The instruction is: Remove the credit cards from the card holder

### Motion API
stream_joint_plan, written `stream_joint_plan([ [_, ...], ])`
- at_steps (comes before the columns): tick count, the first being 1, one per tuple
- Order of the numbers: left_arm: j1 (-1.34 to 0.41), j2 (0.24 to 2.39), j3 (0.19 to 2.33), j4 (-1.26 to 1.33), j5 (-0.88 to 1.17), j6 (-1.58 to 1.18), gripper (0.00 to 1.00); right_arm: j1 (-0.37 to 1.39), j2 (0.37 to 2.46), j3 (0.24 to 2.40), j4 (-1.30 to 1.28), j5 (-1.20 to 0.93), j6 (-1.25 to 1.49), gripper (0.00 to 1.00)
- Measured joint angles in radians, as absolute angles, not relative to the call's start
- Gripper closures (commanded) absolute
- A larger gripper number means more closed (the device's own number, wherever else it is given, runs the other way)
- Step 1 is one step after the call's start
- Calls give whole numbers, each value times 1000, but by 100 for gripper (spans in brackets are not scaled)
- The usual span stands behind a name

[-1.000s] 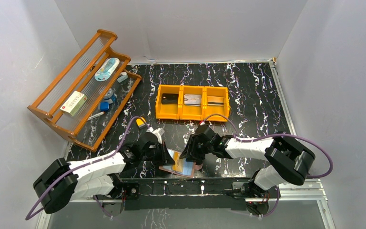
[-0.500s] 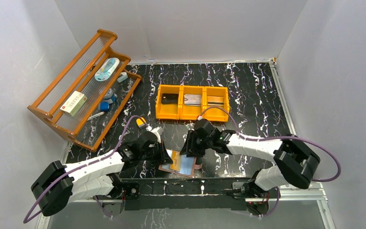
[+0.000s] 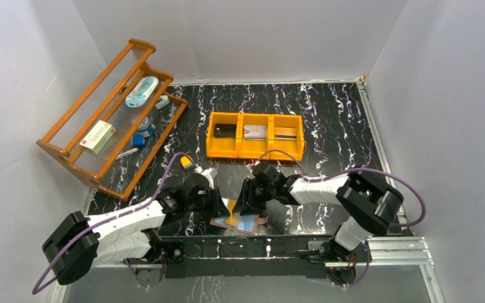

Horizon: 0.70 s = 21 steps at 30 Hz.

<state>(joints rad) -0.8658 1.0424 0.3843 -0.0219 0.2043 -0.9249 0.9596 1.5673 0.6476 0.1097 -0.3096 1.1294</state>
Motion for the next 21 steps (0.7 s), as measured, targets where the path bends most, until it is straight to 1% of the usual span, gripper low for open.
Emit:
stream_joint_plan([
  [2,-866,1050,384,-12,215,-920,79,958,1568,638,130,-313,1141,51],
  [4,-866,1063,384,7,228,-919,77,956,1566,620,157,-315,1159,51],
  [8,-866,1108,384,46,257,-919,77,955,1558,580,221,-313,1201,52],
  [11,-866,1143,384,67,276,-919,81,954,1553,546,276,-310,1235,52],
  [14,-866,1158,384,73,283,-918,94,954,1546,525,310,-303,1261,52],
  [15,-866,1158,384,74,284,-915,99,954,1545,522,314,-302,1264,52],
  [19,-866,1156,387,67,282,-913,100,954,1539,517,316,-292,1276,51],
  [21,-866,1147,392,51,273,-911,100,954,1533,517,311,-286,1275,47],
])
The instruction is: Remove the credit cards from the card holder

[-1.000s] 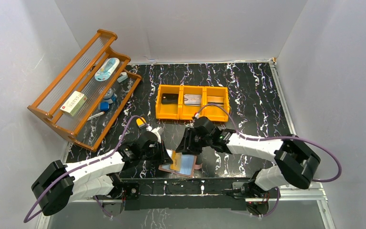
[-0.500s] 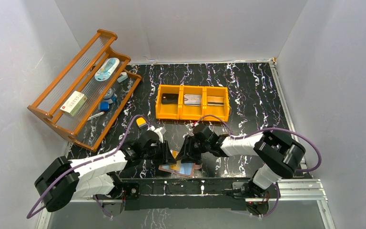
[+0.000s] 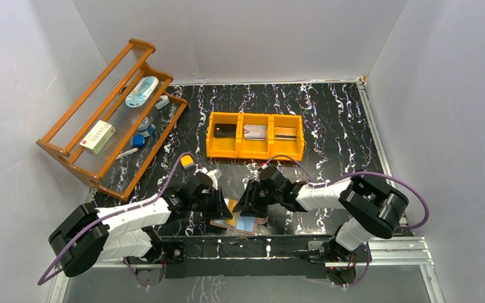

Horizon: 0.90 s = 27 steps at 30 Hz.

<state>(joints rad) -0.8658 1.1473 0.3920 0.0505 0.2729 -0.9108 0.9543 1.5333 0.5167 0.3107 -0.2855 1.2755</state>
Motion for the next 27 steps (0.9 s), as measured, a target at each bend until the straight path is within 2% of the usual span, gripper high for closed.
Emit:
stream_joint_plan([
  [10,-866,1021,420,-122,145,-895,100,935,1438,520,234,-253,1193,28],
  [21,-862,899,520,-316,-2,-851,100,930,1139,404,290,-86,1109,24],
  [27,-764,884,542,-307,95,-792,100,930,1045,329,315,-26,1092,21],
])
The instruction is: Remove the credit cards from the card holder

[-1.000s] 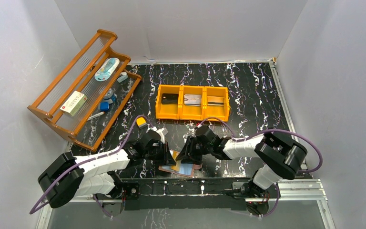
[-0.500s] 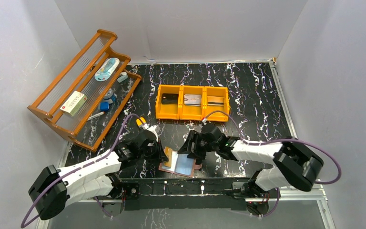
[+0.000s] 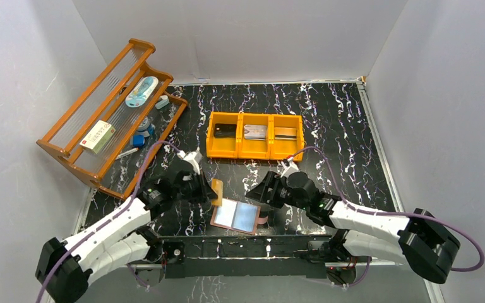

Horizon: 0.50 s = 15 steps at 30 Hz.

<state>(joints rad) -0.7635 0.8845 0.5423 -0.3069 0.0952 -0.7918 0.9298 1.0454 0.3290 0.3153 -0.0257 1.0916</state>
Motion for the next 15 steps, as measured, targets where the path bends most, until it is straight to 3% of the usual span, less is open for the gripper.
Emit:
stream_joint_plan([
  [8,-379,809,496,-174,463,-796,100,914,922,306,264,-2,1063,18],
  [15,-337,780,397,-23,673,-894,100,801,883,296,273,-128,1042,20],
])
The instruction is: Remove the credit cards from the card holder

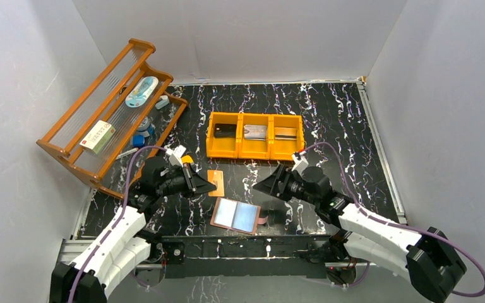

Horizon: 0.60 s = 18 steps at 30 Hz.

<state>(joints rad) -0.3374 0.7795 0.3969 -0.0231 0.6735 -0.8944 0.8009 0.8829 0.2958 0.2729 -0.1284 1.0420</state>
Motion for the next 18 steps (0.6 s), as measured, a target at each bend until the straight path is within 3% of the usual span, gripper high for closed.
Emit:
stream_joint_plan([
  [6,-336,716,390,65,728,-953,100,661,952,286,393,-323,1065,22],
  [18,-353,760,381,217,802,-1042,100,669,1170,373,678,-548,1152,37],
])
